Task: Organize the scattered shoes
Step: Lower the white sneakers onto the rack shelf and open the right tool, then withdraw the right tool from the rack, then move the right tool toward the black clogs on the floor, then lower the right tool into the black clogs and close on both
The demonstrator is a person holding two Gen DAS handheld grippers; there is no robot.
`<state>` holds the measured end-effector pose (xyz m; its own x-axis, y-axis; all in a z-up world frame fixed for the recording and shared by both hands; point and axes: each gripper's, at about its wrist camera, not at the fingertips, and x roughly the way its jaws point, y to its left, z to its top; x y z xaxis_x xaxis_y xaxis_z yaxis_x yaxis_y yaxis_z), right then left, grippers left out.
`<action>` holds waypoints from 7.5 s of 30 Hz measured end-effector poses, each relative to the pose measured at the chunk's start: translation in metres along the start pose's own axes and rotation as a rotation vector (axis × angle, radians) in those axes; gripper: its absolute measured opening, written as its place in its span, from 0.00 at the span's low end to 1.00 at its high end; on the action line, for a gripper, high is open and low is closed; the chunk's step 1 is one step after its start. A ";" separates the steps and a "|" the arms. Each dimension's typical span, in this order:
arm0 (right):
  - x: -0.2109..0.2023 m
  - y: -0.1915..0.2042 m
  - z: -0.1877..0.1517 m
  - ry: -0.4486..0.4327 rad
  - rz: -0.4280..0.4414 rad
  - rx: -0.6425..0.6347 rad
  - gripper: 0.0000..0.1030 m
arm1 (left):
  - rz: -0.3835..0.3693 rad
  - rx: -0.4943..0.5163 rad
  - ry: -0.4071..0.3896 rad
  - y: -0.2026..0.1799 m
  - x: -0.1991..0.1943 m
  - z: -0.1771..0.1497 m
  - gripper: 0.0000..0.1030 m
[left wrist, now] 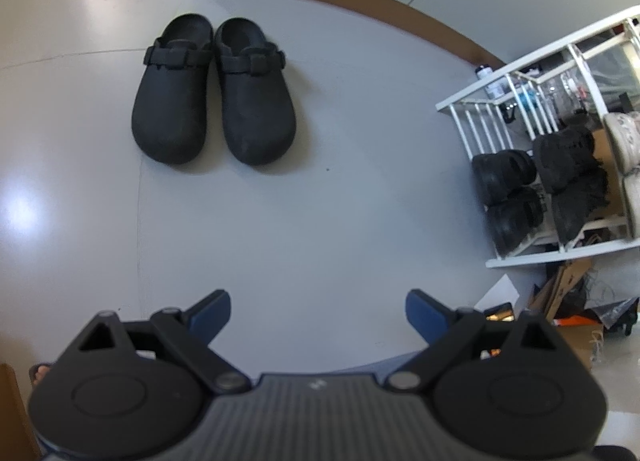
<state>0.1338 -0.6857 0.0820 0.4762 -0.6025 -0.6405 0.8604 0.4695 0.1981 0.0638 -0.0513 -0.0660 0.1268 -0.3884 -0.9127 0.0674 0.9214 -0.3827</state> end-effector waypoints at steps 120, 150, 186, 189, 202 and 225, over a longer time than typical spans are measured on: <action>-0.381 -0.047 -0.169 0.067 0.375 -0.304 0.97 | -0.069 0.277 -0.271 -0.042 -0.128 -0.058 0.94; -0.300 0.111 -0.328 0.370 0.733 -0.647 0.96 | 0.064 0.081 -0.342 0.020 -0.133 0.023 0.94; -0.264 0.203 -0.370 0.586 0.795 -0.619 0.87 | 0.039 -0.068 -0.244 0.079 -0.112 0.082 0.93; -0.249 0.210 -0.376 0.594 0.769 -0.632 0.86 | 0.052 -0.051 -0.253 0.078 -0.112 0.090 0.93; -0.180 0.264 -0.409 0.656 0.717 -0.684 0.84 | 0.049 -0.101 -0.269 0.085 -0.100 0.113 0.93; -0.071 0.402 -0.560 0.730 0.627 -0.866 0.60 | 0.107 -0.294 -0.350 0.154 -0.135 0.118 0.92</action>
<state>0.3447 -0.0929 -0.2085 0.3087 0.2313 -0.9226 0.0002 0.9700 0.2432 0.1735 0.1417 0.0145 0.4473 -0.2256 -0.8655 -0.2415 0.9013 -0.3597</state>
